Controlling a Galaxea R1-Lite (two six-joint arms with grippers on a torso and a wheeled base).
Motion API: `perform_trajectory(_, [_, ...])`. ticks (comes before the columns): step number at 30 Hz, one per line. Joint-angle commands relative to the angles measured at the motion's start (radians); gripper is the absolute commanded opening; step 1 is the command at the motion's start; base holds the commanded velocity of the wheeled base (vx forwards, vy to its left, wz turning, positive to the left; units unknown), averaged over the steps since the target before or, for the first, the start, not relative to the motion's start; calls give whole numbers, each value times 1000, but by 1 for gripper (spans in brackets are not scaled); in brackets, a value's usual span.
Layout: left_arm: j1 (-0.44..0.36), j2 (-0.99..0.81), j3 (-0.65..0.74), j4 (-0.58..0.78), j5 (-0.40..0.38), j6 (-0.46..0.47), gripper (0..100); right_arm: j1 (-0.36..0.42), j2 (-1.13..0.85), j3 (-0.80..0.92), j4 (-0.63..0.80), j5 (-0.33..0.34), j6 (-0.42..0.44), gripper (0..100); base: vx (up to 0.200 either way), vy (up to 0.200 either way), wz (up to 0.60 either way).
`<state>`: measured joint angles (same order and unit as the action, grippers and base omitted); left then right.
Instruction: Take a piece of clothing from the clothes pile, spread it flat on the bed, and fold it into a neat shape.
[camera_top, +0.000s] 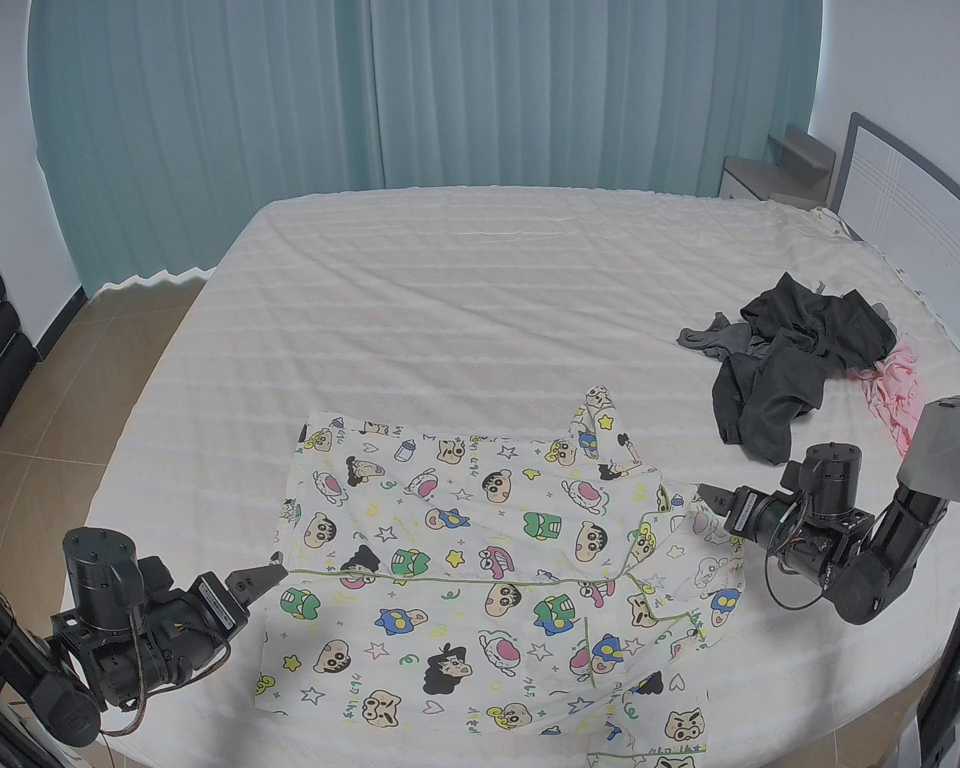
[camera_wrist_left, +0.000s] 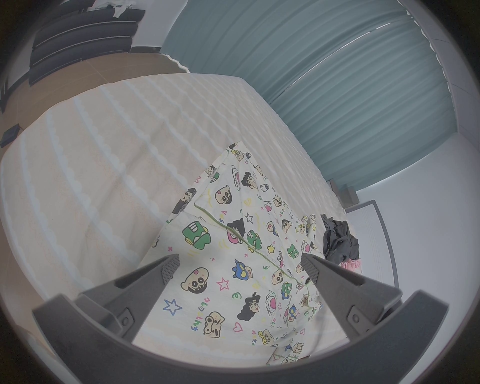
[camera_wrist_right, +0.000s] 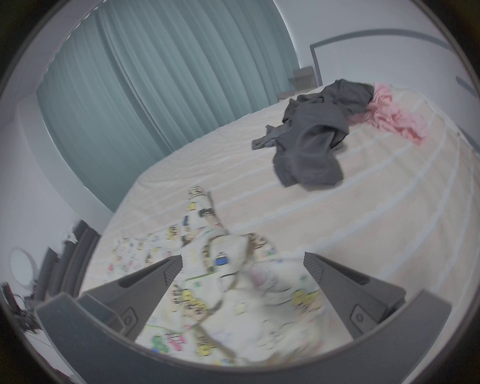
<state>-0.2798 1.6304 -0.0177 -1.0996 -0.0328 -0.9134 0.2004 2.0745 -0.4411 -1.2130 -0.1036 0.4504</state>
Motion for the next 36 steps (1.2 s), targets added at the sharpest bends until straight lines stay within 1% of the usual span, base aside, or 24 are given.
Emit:
perform_trajectory(1, [1,0,10,-2,1,-1,100,97,-68,-5,38,7,90,100,0,0,0])
perform_trajectory(4, [1,0,10,-2,1,-1,100,106,-33,-34,104,19,157,100,0,0,0])
perform_trajectory(6, [1,0,10,-2,1,-1,100,100,1,-51,144,28,212,100,0,0,0])
perform_trajectory(9, [-1,0,10,-2,-1,-1,100,79,64,-68,168,41,260,100,0,0,0])
perform_trajectory(11, [-1,2,10,-2,-1,-2,100,65,99,-76,165,48,267,100,0,0,0])
perform_trajectory(12, [-1,2,10,-2,-1,-2,100,40,136,-94,165,64,280,100,0,0,0])
perform_trajectory(15, [-1,2,10,-2,-1,-2,100,-3,162,-123,171,117,320,100,0,0,0])
perform_trajectory(16, [-1,2,10,-2,-1,-2,100,-3,162,-123,171,117,320,100,0,0,0])
perform_trajectory(17, [1,2,10,-2,-1,-2,100,-18,170,-128,171,133,326,100,0,0,0])
perform_trajectory(21, [-1,5,10,-2,-1,-2,100,-61,210,-119,174,137,324,100,0,0,0])
perform_trajectory(25, [1,5,10,-2,-1,-2,100,-90,202,-111,165,140,332,100,0,0,0])
perform_trajectory(27, [1,5,10,-2,-1,-2,100,-90,179,-102,159,140,340,100,0,0,0])
perform_trajectory(30, [-1,5,10,-2,-1,-2,100,-73,107,-76,133,159,358,100,0,0,0])
perform_trajectory(32, [1,5,10,-2,-1,-2,100,-49,42,-68,132,167,364,100,0,0,0])
perform_trajectory(36, [-1,5,10,-2,-1,-2,100,-9,-27,-74,133,168,373,100,0,0,0])
